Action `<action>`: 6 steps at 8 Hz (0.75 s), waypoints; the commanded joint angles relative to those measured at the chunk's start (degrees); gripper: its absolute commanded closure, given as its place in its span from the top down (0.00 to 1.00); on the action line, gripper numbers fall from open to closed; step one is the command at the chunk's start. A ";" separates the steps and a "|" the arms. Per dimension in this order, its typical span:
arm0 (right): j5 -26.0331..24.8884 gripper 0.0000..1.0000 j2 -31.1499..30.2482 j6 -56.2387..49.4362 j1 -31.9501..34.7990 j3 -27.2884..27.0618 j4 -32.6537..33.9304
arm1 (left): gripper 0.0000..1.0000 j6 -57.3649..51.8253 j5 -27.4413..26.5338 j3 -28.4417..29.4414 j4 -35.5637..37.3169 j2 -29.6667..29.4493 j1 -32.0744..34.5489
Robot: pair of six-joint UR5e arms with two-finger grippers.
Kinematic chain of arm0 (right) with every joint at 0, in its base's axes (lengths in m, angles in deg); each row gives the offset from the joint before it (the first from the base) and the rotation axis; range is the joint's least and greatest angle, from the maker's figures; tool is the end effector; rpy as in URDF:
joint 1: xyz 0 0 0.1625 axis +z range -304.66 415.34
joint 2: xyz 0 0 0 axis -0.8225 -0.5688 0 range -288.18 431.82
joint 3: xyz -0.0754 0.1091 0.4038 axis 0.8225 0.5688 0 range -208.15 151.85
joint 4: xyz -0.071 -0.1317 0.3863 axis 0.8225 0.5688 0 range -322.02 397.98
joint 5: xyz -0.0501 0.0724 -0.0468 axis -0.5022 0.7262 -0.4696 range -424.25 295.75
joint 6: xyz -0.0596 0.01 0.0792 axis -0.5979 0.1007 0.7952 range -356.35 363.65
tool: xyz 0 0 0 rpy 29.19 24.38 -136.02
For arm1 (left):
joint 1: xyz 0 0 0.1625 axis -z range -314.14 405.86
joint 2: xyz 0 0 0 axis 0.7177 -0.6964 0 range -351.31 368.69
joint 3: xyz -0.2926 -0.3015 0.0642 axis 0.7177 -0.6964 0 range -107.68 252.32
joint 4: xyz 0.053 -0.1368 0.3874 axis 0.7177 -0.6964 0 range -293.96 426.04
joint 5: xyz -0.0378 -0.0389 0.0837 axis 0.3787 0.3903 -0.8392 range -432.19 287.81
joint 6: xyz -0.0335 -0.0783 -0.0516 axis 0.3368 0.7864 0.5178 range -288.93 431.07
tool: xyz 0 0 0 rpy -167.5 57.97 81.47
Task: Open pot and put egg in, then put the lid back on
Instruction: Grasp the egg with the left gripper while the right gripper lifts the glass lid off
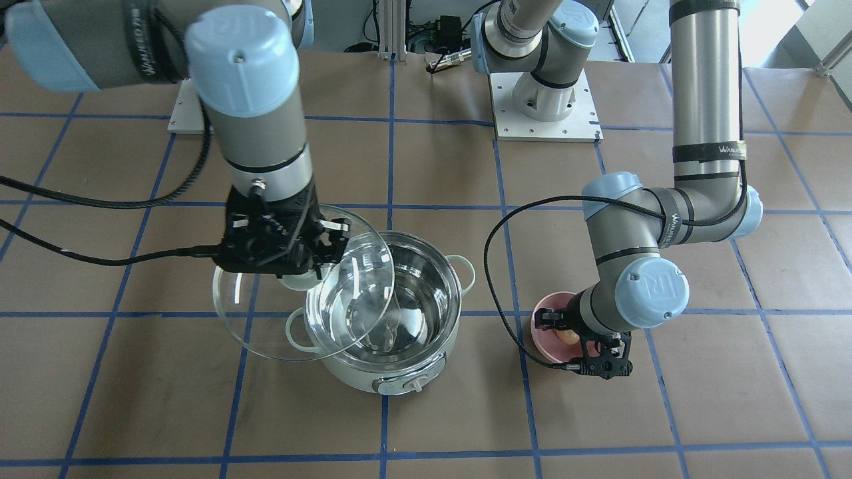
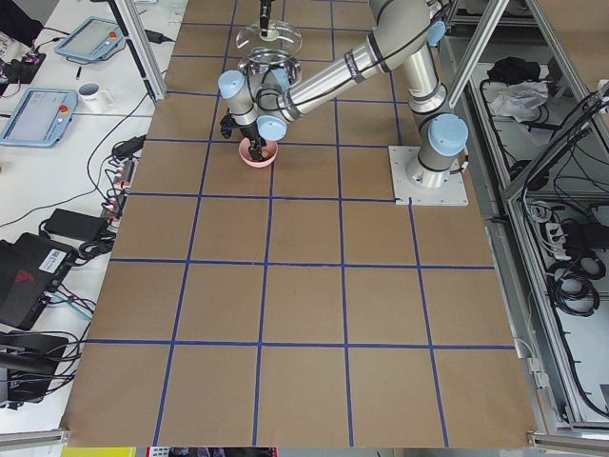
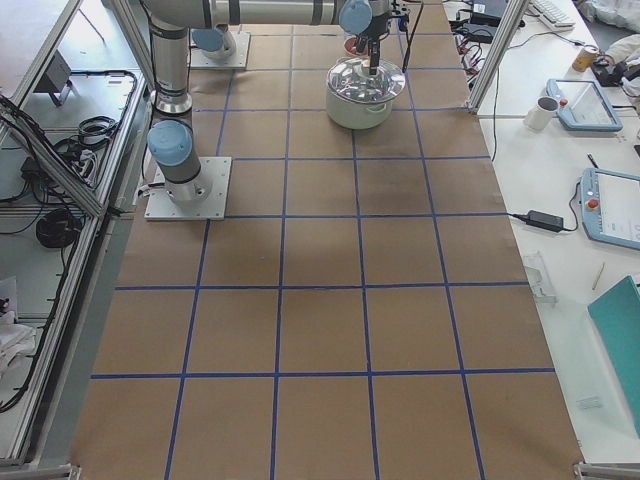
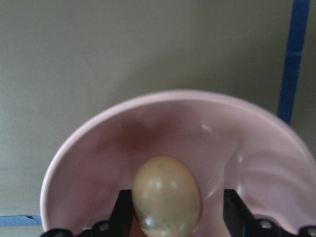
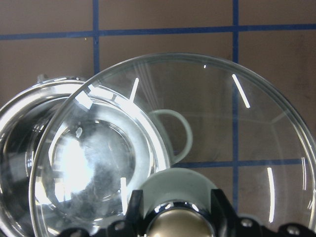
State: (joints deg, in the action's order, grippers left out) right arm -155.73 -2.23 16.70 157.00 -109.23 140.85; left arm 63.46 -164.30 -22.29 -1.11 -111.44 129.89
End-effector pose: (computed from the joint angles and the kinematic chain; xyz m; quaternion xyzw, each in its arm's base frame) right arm 0.2524 -0.5763 0.4343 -0.0127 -0.9985 0.0526 0.0018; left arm -0.0651 -0.6228 0.1887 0.0162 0.9943 0.1051 0.0060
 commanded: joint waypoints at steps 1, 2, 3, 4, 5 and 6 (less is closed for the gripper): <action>2.45 0.00 -5.31 -15.92 -12.77 -0.05 -7.92 | 0.31 -0.03 0.26 0.05 0.00 -0.02 0.00; 2.97 0.00 -5.14 -20.83 -14.46 -0.49 -7.42 | 0.27 -0.03 0.26 0.05 0.00 -0.02 0.00; 1.93 0.00 -5.40 -24.45 -16.65 -0.58 -8.20 | 0.27 -0.03 0.26 0.22 -0.08 0.25 0.00; 2.19 0.00 -5.84 -25.18 -19.55 -0.58 -8.73 | 0.27 0.58 0.35 0.75 -0.43 1.99 0.00; 2.62 0.00 -6.11 -25.53 -20.44 -1.01 -8.91 | 0.27 1.45 0.53 0.75 -0.87 5.83 0.17; 2.98 0.00 -6.72 -25.45 -20.45 -2.15 -8.56 | 0.27 4.59 2.96 0.75 -1.66 9.53 0.61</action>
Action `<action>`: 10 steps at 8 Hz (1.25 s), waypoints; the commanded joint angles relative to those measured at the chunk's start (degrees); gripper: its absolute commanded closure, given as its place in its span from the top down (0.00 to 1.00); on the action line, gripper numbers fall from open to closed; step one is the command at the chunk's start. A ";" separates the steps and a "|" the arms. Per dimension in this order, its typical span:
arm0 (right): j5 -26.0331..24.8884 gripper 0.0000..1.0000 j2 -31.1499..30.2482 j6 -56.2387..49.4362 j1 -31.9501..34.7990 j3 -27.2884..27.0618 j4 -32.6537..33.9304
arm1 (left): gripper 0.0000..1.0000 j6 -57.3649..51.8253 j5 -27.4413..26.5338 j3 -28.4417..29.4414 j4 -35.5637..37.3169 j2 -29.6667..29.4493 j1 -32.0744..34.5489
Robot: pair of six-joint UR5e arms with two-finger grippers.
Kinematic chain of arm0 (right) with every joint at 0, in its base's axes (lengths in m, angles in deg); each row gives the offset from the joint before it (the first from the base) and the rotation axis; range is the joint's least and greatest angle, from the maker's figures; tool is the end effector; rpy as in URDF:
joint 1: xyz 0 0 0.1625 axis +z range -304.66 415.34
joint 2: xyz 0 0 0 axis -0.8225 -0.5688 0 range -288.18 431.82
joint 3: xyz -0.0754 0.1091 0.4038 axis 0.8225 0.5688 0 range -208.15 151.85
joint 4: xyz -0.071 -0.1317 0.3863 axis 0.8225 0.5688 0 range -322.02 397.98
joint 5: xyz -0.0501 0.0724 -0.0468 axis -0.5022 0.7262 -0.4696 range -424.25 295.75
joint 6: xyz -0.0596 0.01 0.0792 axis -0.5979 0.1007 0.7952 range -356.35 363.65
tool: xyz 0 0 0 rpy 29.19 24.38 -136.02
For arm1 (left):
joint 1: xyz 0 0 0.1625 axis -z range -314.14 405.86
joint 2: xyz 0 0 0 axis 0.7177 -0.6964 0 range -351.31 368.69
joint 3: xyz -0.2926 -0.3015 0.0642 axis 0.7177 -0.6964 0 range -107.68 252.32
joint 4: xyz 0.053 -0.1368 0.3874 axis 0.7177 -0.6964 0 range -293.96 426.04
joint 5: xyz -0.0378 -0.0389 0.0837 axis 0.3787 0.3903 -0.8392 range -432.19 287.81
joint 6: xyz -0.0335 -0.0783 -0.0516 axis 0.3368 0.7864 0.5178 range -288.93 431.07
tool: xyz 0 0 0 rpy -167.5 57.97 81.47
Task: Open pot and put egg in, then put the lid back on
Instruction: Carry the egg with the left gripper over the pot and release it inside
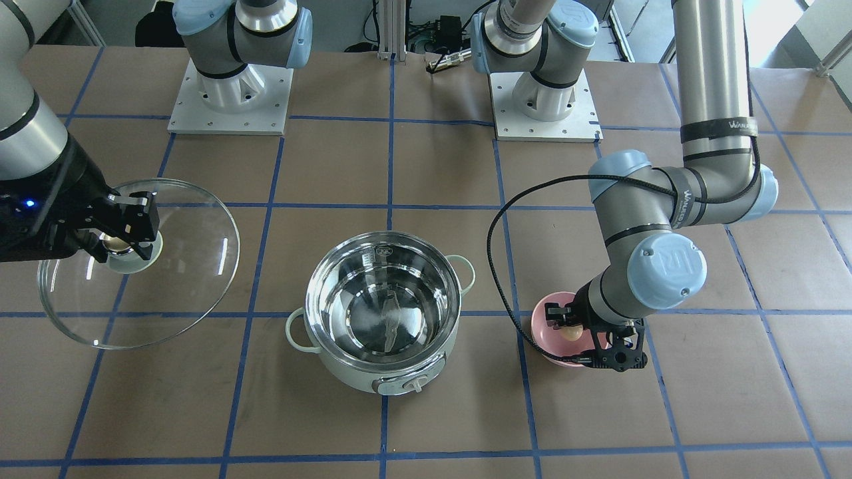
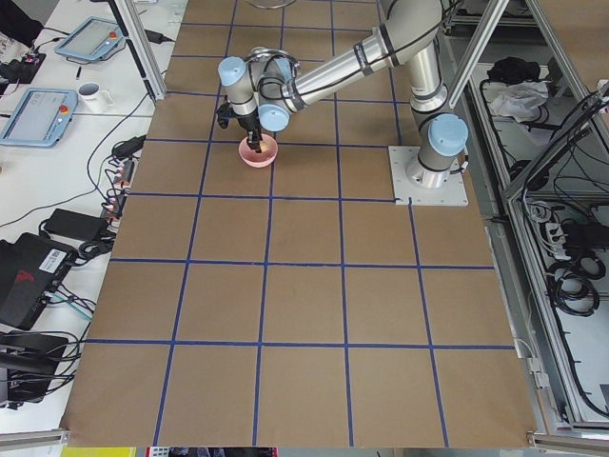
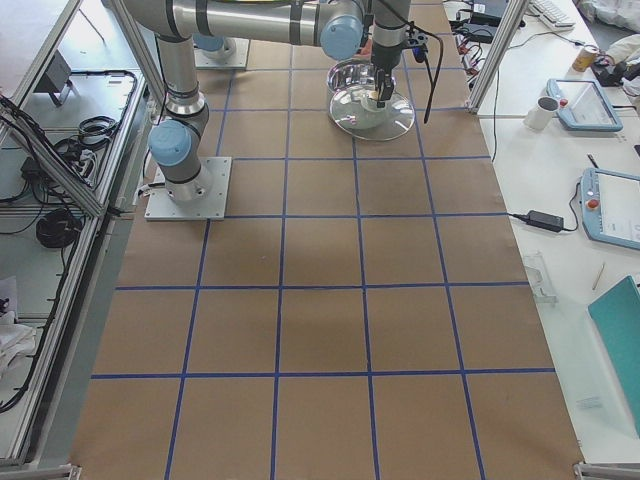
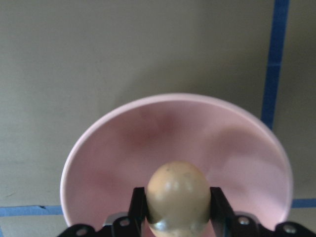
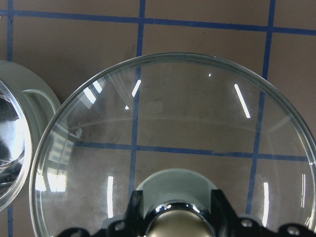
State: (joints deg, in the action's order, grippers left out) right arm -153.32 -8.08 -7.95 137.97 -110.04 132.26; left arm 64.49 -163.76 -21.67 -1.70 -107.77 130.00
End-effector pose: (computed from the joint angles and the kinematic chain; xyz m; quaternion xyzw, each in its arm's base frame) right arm 0.0607 -0.5827 0.4718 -0.0371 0.9991 -0.0211 0.0047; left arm -0.0673 -0.6221 0.2315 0.0073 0.9973 0.0725 0.0059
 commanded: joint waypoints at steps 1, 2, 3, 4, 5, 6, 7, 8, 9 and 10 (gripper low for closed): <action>0.48 0.00 -0.96 -1.58 -1.59 -2.30 0.12 | 0.27 5.08 4.54 0.30 -1.34 9.03 1.72; 0.65 0.00 -1.13 -2.03 -1.59 -2.57 0.55 | 0.27 6.75 4.83 0.30 -1.51 11.15 4.26; 0.48 0.00 -1.05 -2.20 -1.59 -2.57 0.64 | 0.27 12.24 4.83 0.39 -0.38 12.65 8.98; 0.48 0.00 -1.05 -2.21 -1.59 -2.57 0.56 | 0.27 20.04 5.09 1.26 1.37 12.66 14.42; 0.48 0.00 -1.13 -2.12 -1.59 -2.57 0.64 | 0.27 27.60 5.09 1.79 2.60 11.88 19.44; 0.48 0.00 -1.13 -1.68 -1.59 -2.66 0.64 | 0.27 32.64 4.92 1.97 3.92 10.48 23.06; 0.48 0.00 -1.13 -1.59 -1.59 -2.66 0.73 | 0.27 35.74 5.09 1.97 9.33 7.59 25.18; 0.57 0.00 -1.13 -1.42 -1.59 -2.66 0.64 | 0.27 37.94 4.48 1.97 14.26 3.30 27.29; 0.31 0.00 -1.22 -1.41 -1.59 -2.66 0.21 | 0.27 37.88 4.04 1.88 16.31 0.82 28.53; 0.39 0.00 -1.22 -1.41 -1.59 -2.66 0.12 | 0.28 37.88 4.04 1.71 16.33 -0.42 28.54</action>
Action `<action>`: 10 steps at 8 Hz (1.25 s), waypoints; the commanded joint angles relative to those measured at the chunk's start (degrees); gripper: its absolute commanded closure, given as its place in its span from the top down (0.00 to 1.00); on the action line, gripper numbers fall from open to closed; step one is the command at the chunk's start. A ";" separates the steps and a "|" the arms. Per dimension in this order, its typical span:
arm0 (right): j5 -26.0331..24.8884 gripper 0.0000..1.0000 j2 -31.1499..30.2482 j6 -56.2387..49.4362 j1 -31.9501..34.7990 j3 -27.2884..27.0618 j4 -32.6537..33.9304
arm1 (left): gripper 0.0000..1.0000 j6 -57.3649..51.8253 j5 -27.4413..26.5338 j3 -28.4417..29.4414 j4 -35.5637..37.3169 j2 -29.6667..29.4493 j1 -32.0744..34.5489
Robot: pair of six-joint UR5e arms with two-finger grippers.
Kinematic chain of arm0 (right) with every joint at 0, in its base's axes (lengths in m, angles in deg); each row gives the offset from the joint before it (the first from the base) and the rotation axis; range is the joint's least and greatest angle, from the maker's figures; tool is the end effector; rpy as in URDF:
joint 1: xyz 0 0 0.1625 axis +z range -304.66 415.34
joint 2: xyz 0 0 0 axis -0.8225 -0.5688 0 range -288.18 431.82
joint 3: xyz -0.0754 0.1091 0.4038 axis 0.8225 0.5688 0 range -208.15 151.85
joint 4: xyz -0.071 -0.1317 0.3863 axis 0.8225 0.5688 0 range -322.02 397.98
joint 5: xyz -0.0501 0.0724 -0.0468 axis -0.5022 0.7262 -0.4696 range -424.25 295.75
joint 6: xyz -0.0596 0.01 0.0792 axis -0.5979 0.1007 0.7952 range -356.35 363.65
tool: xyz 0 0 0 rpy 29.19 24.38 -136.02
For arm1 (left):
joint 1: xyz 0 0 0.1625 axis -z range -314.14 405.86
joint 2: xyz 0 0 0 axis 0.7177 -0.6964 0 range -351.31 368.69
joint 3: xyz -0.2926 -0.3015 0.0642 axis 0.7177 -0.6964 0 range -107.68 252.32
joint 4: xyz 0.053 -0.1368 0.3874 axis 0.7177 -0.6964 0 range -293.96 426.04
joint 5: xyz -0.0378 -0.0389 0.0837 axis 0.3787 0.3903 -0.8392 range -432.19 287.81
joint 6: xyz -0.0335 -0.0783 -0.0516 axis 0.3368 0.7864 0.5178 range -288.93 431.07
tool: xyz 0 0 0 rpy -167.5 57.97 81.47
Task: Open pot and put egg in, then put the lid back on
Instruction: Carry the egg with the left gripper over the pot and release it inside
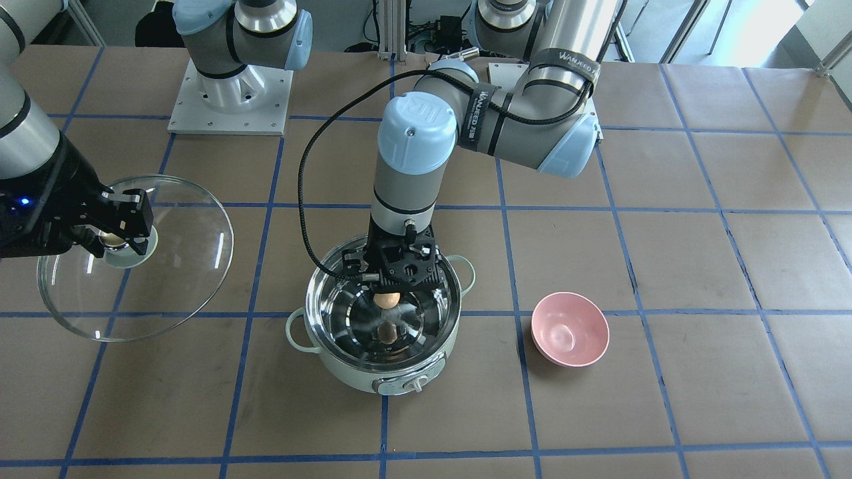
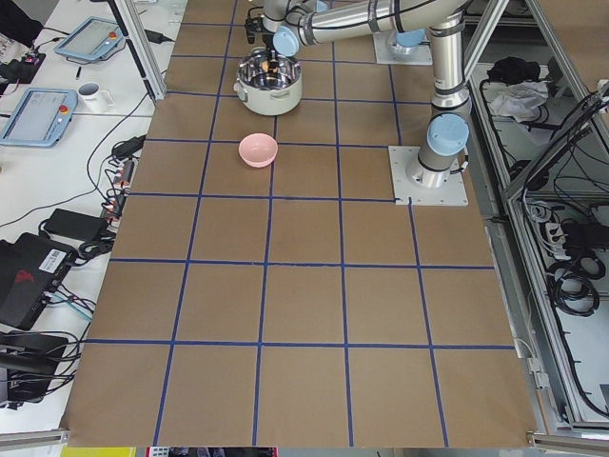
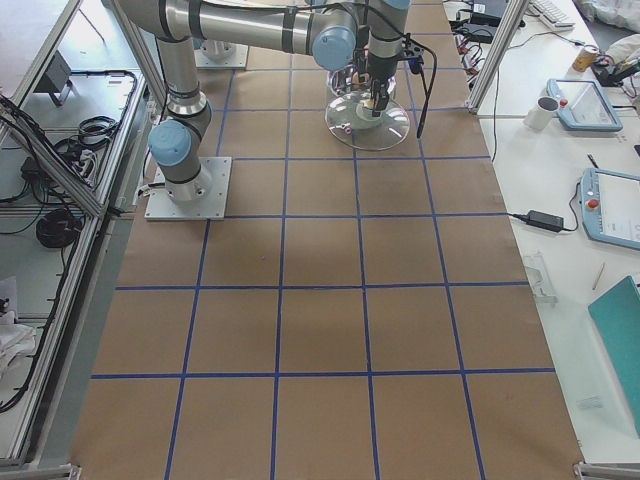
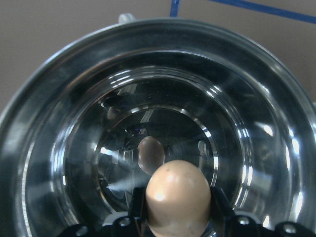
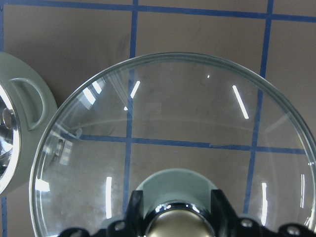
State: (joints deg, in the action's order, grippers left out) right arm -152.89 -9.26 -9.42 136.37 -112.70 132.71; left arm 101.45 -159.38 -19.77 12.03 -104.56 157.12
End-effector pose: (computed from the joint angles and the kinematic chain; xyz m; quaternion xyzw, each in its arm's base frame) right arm 0.0468 -0.5736 0.4613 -0.0360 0.9992 -0.0131 0.0095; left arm -0.3602 -0.5451 0.3058 0.0768 -0.9924 0.0728 0.0623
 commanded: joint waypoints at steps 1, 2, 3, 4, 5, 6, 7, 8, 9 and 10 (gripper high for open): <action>-0.30 0.00 -0.04 0.06 0.00 0.00 -0.51 | 0.28 0.65 -0.35 -0.20 2.68 -4.77 1.42; -0.30 0.00 -0.13 0.06 0.00 0.00 -0.51 | 0.29 0.38 -0.35 -0.37 2.68 -4.96 1.42; -0.30 0.00 -0.13 0.06 0.00 0.00 -0.51 | 0.54 0.47 -0.35 -0.46 2.42 -5.05 1.42; -0.30 0.00 -0.13 0.06 0.00 0.00 -0.51 | 0.81 0.47 -0.35 -0.46 2.41 -4.87 1.42; -0.38 0.00 -0.39 0.06 0.00 0.00 -0.51 | 1.00 0.38 -0.26 -0.37 2.41 -4.09 1.42; -0.56 0.00 -0.56 0.06 0.09 0.00 -0.42 | 1.00 0.12 -0.26 -0.28 2.07 -2.25 1.50; -0.47 0.00 -0.65 0.15 0.17 0.00 -0.33 | 1.00 0.21 0.70 -0.11 -1.50 1.07 1.50; -0.65 0.00 -0.83 0.84 0.35 0.08 -0.33 | 1.00 0.12 0.97 0.33 -9.89 5.72 1.42; -0.74 0.00 -0.92 1.11 0.52 0.08 -0.33 | 1.00 -0.40 0.62 0.68 -19.81 12.11 0.98; -0.65 0.00 -0.92 3.72 1.48 0.26 -0.24 | 1.00 -4.41 0.27 0.77 -27.83 17.22 -0.42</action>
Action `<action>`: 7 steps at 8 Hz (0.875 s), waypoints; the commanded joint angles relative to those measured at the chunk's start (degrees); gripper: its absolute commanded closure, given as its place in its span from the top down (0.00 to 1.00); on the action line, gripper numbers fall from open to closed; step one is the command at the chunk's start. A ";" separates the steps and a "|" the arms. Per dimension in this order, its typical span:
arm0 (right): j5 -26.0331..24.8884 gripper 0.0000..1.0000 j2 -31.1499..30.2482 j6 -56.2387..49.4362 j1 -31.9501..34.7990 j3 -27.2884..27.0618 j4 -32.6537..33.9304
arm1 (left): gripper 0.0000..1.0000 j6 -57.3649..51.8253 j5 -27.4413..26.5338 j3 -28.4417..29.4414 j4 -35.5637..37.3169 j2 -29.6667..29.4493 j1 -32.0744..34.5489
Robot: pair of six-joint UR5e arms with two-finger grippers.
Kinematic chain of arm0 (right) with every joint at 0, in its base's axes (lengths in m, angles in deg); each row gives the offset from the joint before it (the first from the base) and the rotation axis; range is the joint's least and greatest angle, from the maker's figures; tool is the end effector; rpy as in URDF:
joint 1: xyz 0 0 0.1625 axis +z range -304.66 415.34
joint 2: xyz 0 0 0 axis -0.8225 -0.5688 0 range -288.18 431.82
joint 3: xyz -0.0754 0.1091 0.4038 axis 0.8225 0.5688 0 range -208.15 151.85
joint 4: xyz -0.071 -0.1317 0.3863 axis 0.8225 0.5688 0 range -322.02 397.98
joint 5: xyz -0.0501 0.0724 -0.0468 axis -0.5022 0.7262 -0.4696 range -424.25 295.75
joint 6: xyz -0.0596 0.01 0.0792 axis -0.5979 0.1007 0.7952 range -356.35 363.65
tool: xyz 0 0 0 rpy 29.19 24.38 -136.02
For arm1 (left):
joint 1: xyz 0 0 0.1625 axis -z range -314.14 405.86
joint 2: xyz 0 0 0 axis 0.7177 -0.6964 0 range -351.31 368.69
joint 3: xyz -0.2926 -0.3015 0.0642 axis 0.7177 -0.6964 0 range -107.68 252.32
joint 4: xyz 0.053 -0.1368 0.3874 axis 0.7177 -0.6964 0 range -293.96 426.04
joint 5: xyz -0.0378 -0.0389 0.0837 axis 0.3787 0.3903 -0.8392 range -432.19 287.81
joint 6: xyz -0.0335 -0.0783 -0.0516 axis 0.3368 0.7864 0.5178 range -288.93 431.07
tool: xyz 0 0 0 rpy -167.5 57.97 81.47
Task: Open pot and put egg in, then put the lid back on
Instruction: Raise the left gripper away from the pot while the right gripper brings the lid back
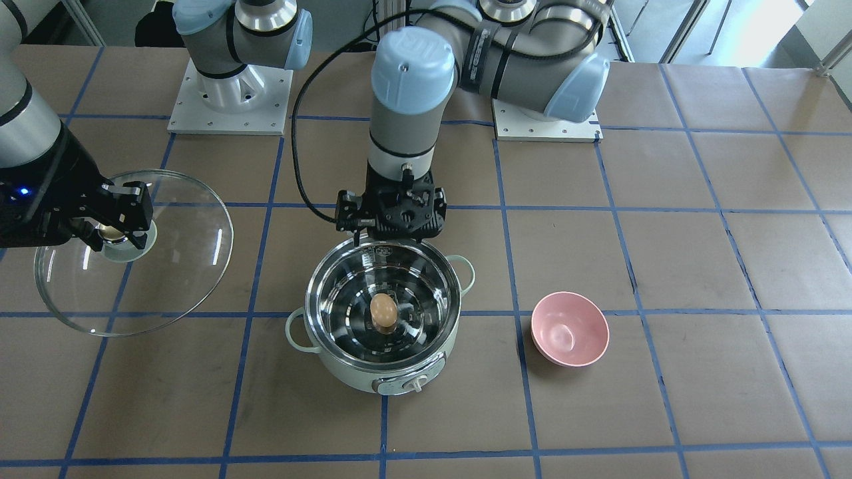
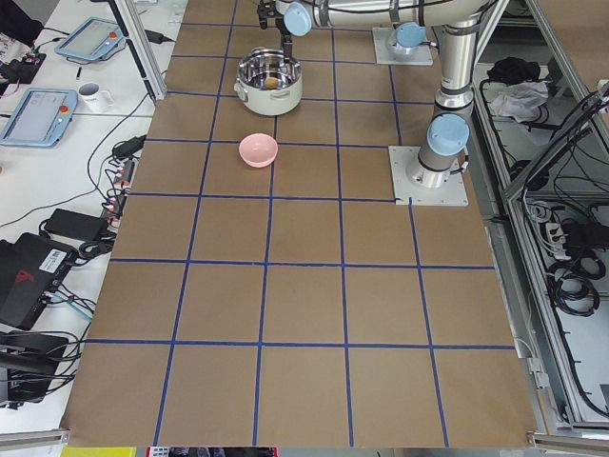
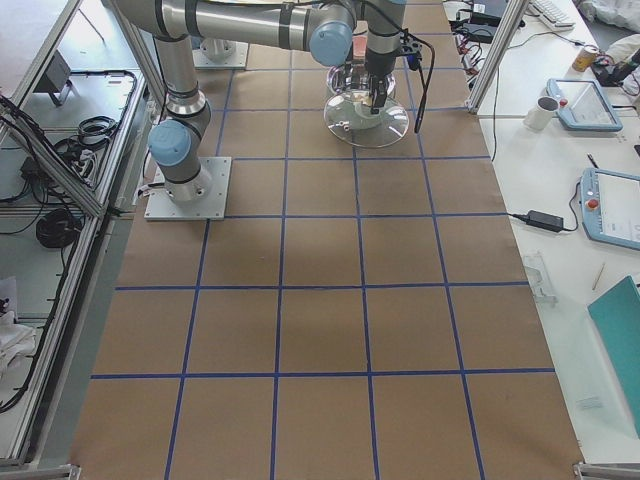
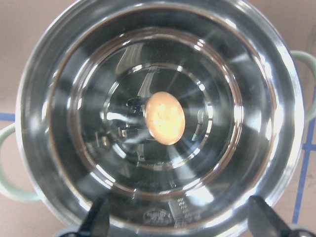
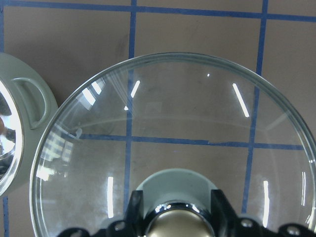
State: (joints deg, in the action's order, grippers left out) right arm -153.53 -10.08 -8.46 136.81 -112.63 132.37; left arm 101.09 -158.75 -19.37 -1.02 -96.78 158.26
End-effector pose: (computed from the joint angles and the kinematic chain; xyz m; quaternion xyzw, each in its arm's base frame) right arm 0.0508 -0.5684 0.4693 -0.0314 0.9994 -0.0167 0.0033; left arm -0.3563 -0.4992 0.3675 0.0648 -0.9962 0.0319 0.0491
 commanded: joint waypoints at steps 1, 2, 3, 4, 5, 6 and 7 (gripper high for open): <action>-0.18 0.00 -0.02 6.70 3.40 0.45 0.36 | 1.00 -7.13 -0.28 0.98 -19.81 12.98 -5.66; -0.18 0.00 0.33 11.36 6.21 0.88 0.71 | 1.00 -9.34 -0.63 3.43 -29.00 14.15 -11.18; 0.08 0.00 0.68 17.06 9.28 0.97 1.06 | 1.00 -19.10 -1.59 6.24 -32.05 14.16 -17.76; 0.17 0.00 1.91 21.47 12.27 1.15 3.32 | 1.00 -25.81 -1.07 7.48 -31.99 13.72 -24.18; 0.08 0.00 2.96 24.12 14.56 1.41 4.48 | 1.00 -27.10 -0.72 7.41 -31.90 13.89 -26.33; -0.27 0.00 5.15 29.37 18.59 2.29 6.32 | 1.00 -27.20 -0.98 7.41 -31.73 14.24 -25.22; -2.53 0.00 7.08 32.47 22.28 2.73 8.16 | 1.00 -29.55 -1.16 7.41 -30.42 14.60 -23.73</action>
State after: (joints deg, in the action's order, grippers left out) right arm -153.74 -6.31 17.15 152.61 -110.86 137.39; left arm 74.92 -159.69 -12.16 -32.55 -82.75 133.78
